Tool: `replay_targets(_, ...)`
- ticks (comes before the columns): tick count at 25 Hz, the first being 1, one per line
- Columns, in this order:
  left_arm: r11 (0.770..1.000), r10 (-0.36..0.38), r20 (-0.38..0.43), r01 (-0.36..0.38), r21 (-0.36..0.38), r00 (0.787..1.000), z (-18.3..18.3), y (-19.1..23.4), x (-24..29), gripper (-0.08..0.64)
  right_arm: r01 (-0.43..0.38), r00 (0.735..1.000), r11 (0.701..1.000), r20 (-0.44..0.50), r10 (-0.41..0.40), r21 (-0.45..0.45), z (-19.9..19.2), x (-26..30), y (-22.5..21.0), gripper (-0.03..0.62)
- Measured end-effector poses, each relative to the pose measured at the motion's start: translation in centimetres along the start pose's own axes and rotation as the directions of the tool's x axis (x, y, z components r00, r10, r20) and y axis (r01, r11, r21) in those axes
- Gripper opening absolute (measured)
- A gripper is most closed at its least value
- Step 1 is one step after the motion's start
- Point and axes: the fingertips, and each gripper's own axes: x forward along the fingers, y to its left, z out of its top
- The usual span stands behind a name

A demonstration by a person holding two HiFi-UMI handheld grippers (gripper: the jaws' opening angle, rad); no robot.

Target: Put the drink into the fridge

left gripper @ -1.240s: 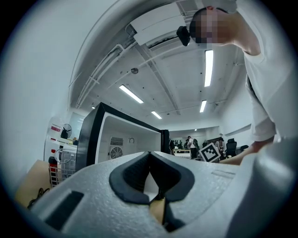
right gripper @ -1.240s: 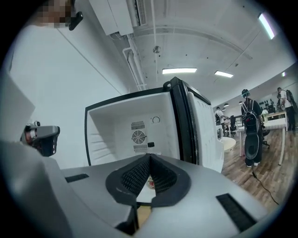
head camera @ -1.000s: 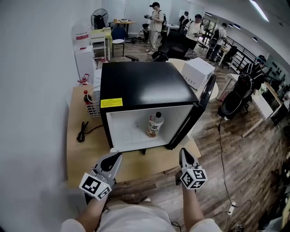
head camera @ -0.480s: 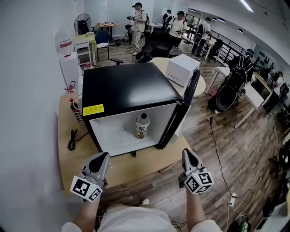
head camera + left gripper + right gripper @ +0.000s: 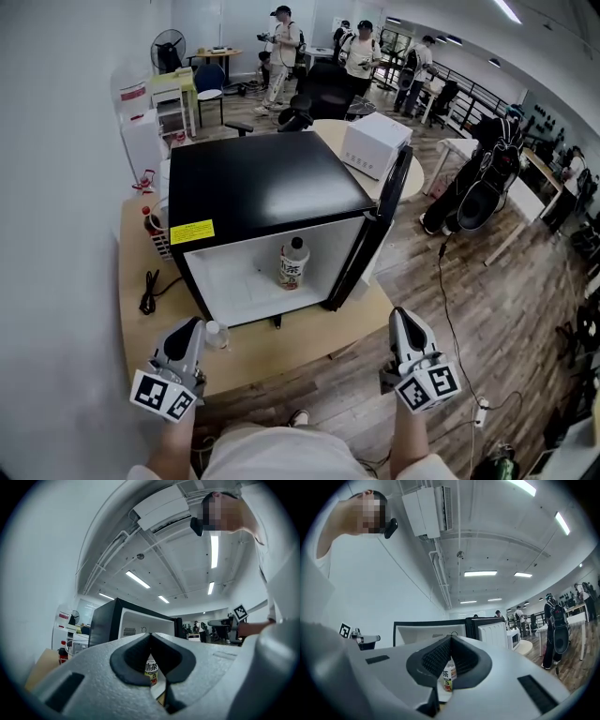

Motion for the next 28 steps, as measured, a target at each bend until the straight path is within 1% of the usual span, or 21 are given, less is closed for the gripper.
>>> replay_targets(4, 1.000, 0.008, 0.004, -0.008, -0.005, 1.000, 0.1, 0.6, 0.0, 0.014, 0.008, 1.000, 1.000, 0.007, -0.008, -0.007, 0.5, -0.5, 0.3, 0.003)
replay_targets(12, 1.000, 0.017, 0.004, -0.017, -0.012, 1.000, 0.2, 1.6, -0.5, 0.014, 0.057, 0.998, 0.998, 0.009, -0.057, -0.017, 0.7, -1.7, 1.0, 0.003)
replay_targets(22, 1.000, 0.028, 0.017, -0.027, -0.011, 0.999, 0.9, 2.7, -1.7, 0.014, 0.042, 0.999, 0.998, 0.013, -0.042, -0.037, 0.8, -0.5, 2.8, 0.003)
replay_targets(28, 0.999, 0.030, 0.019, -0.030, -0.015, 0.999, 1.0, 2.6, -2.1, 0.014, 0.043, 0.999, 0.998, 0.017, -0.043, -0.046, 1.0, -0.5, 3.1, 0.003)
